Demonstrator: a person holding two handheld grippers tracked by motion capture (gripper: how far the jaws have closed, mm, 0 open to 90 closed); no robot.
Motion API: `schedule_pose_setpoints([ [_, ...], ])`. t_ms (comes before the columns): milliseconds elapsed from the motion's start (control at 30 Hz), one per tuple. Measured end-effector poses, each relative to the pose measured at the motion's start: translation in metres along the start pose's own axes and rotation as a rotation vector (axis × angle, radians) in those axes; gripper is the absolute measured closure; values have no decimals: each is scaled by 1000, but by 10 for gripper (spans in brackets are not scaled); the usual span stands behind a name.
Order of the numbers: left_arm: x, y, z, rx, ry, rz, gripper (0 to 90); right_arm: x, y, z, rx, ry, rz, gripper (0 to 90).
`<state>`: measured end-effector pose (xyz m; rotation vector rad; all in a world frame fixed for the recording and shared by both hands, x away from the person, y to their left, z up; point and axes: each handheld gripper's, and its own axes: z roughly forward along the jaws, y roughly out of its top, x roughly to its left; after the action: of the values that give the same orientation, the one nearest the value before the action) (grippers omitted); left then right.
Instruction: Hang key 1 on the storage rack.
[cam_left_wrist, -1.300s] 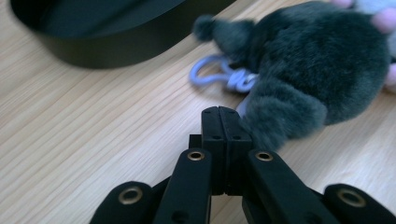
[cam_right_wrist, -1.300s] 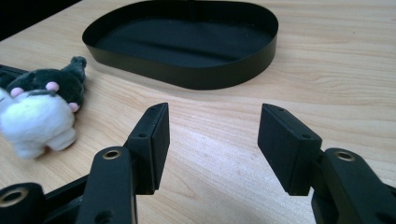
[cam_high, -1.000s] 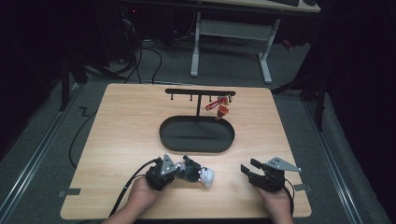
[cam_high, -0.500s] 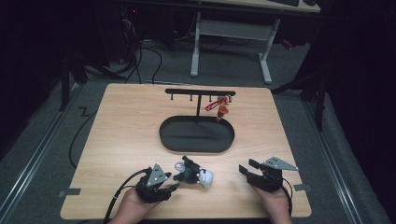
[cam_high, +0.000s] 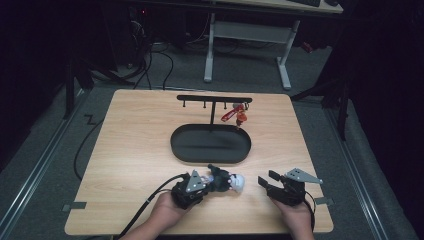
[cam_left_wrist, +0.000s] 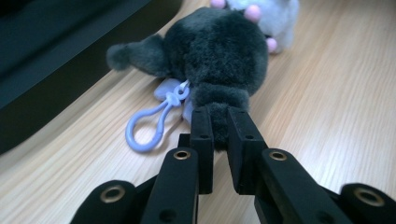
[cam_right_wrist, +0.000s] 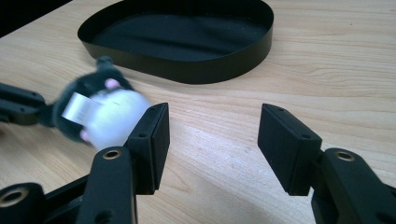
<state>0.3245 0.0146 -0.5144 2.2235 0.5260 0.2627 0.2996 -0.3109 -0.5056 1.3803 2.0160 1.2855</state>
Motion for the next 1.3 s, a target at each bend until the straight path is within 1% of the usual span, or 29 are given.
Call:
schedule_pose_setpoints([
  [67,-5,6,7,-2,-18,7,816,-1,0,-1,-1,-4,6,442],
  [100,-10,11,13,-8,-35,13,815,-1,0,-1,-2,-5,5,443],
  [167,-18,20,23,-12,-60,35,815,-2,0,-1,-1,-13,4,446],
  [233,-24,24,30,-19,-74,54,814,-3,0,-4,-10,-25,7,447],
  [300,-25,25,33,-21,-77,63,808,-5,0,-6,-23,-38,15,447],
  [333,-25,24,34,-18,-75,62,799,-6,0,-8,-28,-43,18,447],
  [400,-21,21,32,-23,-57,54,753,-7,0,-10,-34,-51,27,448],
  [467,-14,19,29,-39,-30,33,703,-10,-1,-11,-35,-58,31,449],
  [500,-10,19,28,-58,-22,14,703,-11,-1,-11,-32,-60,33,450],
  [567,-7,19,28,-72,-15,3,708,-13,-2,-11,-30,-60,41,452],
  [633,-7,20,30,-71,-14,7,705,-14,-2,-11,-27,-62,44,455],
  [700,-7,20,31,-64,-15,7,683,-14,-2,-10,-25,-66,43,455],
  [767,-5,16,27,-53,-23,1,617,-14,-2,-10,-23,-70,47,456],
  [800,-3,13,23,-50,-23,5,594,-14,-2,-10,-23,-73,46,456],
  [833,0,10,17,-48,-17,7,571,-14,-3,-11,-21,-74,46,460],
  [867,4,5,10,-46,-10,0,558,-15,-3,-11,-18,-72,47,466],
  [967,23,-10,-14,-49,26,-42,527,-16,-4,-10,-6,-71,45,481],
  [1000,28,-13,-20,-49,41,-51,518,-16,-5,-10,1,-71,47,486],
  [1033,37,-20,-32,-47,72,-59,509,-16,-5,-9,4,-73,49,490],
  [1067,43,-25,-41,-42,114,-64,504,-16,-5,-9,7,-73,50,494],
  [1100,52,-33,-51,-36,167,-81,503,-16,-5,-9,9,-76,49,500],
  [1167,65,-45,-64,-30,219,-110,500,-15,-4,-10,0,-81,48,540],
  [1200,71,-52,-70,-29,247,-130,500,-16,-4,-10,-6,-79,46,552],
  [1233,79,-62,-76,-30,275,-158,497,-15,-3,-11,-7,-76,51,562],
  [1300,88,-76,-82,-23,303,-196,488,-15,-2,-10,2,-76,53,579],
])
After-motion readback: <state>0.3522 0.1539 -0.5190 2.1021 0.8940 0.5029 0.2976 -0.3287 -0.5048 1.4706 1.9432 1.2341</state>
